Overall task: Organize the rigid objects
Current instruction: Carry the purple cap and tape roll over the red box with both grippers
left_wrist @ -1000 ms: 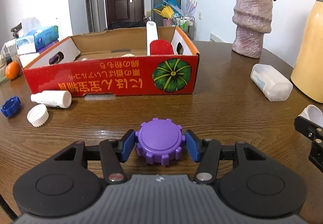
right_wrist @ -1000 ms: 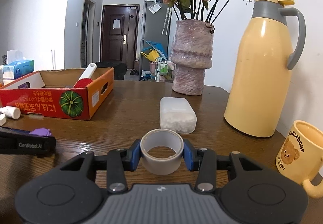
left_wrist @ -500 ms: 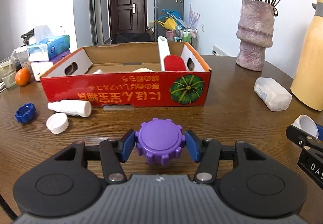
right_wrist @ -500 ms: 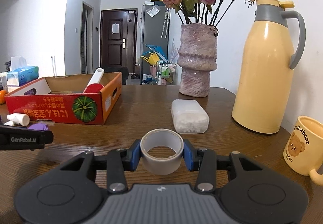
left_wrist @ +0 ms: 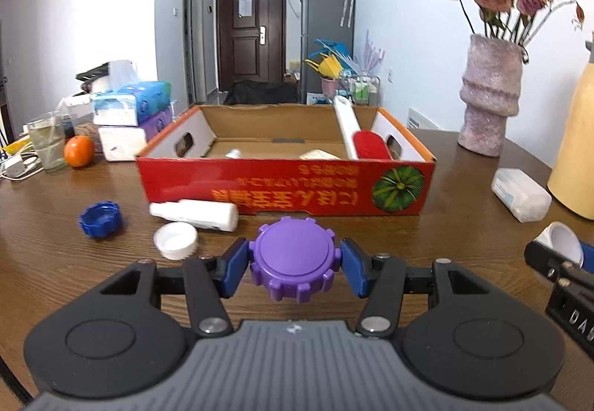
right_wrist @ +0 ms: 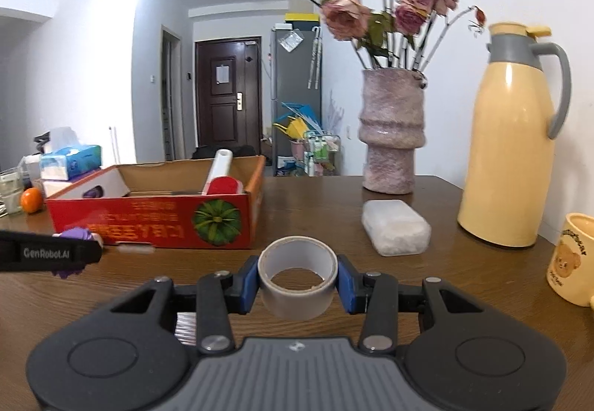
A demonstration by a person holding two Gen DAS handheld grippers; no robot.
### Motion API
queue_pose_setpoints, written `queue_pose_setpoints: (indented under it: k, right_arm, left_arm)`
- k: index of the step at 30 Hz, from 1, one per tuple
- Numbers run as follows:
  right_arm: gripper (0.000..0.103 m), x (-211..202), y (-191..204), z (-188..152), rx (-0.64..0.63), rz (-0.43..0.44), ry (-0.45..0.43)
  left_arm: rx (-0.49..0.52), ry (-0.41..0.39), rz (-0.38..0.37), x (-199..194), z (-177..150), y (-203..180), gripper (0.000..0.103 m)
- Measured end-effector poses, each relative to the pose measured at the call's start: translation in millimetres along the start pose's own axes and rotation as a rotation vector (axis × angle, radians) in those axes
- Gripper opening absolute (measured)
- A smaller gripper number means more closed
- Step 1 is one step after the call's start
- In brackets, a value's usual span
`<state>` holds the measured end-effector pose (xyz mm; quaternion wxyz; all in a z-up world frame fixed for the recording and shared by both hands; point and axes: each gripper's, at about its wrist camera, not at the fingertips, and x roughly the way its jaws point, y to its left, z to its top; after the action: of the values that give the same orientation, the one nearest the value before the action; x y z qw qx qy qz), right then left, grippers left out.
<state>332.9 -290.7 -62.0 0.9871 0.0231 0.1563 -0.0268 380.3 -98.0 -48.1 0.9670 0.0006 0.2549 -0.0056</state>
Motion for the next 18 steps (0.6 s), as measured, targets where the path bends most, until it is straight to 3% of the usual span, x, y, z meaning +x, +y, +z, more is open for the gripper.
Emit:
queue_pose_setpoints:
  k: [18]
  right_arm:
    - [0.042, 0.0, 68.9, 8.8, 0.008, 0.044, -0.010]
  left_arm:
    - [-0.052, -0.069, 0.015, -19.2, 17.5, 71.0, 0.055]
